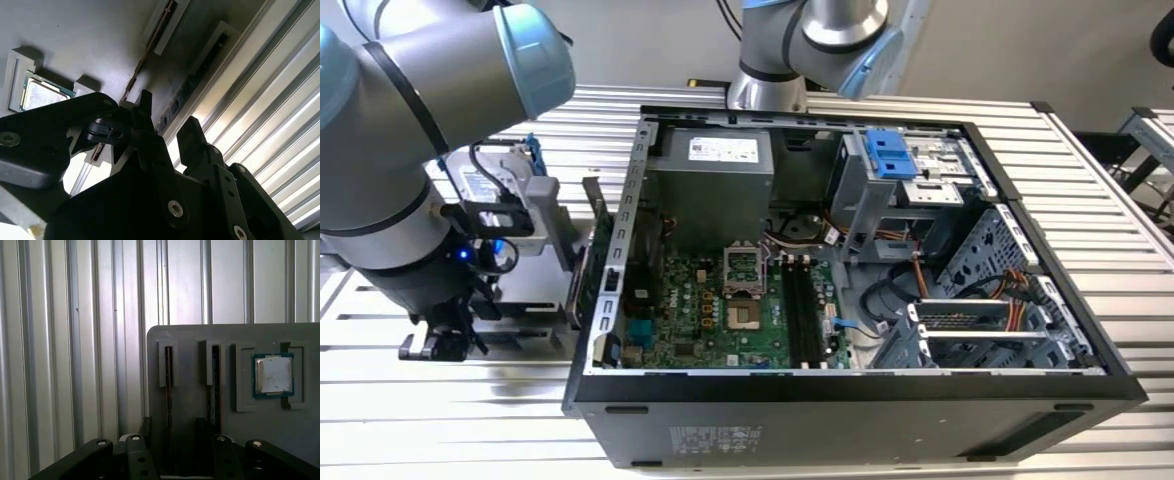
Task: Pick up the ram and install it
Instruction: 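Pick up the ram and move it above insertion slot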
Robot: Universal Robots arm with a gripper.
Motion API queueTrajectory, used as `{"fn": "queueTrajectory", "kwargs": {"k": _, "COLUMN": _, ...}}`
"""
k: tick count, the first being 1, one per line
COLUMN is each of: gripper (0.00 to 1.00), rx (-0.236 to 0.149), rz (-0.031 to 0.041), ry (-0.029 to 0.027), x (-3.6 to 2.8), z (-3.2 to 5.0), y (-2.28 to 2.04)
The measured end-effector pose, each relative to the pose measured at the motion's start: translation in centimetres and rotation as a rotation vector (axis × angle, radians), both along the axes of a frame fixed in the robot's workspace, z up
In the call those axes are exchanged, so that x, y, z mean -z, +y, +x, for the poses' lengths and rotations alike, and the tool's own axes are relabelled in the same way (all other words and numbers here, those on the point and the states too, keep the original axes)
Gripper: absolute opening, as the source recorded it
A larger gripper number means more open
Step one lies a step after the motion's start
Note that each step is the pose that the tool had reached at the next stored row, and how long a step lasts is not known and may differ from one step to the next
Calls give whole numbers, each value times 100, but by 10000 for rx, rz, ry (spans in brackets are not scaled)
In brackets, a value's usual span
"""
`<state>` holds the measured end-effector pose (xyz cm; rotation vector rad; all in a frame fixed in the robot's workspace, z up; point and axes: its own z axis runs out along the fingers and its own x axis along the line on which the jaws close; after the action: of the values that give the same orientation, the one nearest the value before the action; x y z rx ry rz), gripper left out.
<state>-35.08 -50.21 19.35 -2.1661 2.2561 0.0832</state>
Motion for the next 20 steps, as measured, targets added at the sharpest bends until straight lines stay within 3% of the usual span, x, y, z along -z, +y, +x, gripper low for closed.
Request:
{"fn": "queueTrajectory", "kwargs": {"k": 8, "gripper": 100, "rx": 1, "rz": -2, "ry": -2, "x": 0, "z": -1, "y": 0}}
{"fn": "queueTrajectory", "kwargs": {"k": 9, "gripper": 100, "rx": 1, "rz": -2, "ry": -9, "x": -1, "z": -1, "y": 0}}
{"fn": "queueTrajectory", "kwargs": {"k": 12, "gripper": 100, "rx": -1, "rz": -2, "ry": -127, "x": 0, "z": -3, "y": 0}}
{"fn": "queueTrajectory", "kwargs": {"k": 13, "gripper": 100, "rx": -2, "rz": -2, "ry": -138, "x": 1, "z": -3, "y": 0}}
{"fn": "queueTrajectory", "kwargs": {"k": 20, "gripper": 100, "rx": -53, "rz": -3, "ry": -140, "x": 4, "z": -12, "y": 3}}
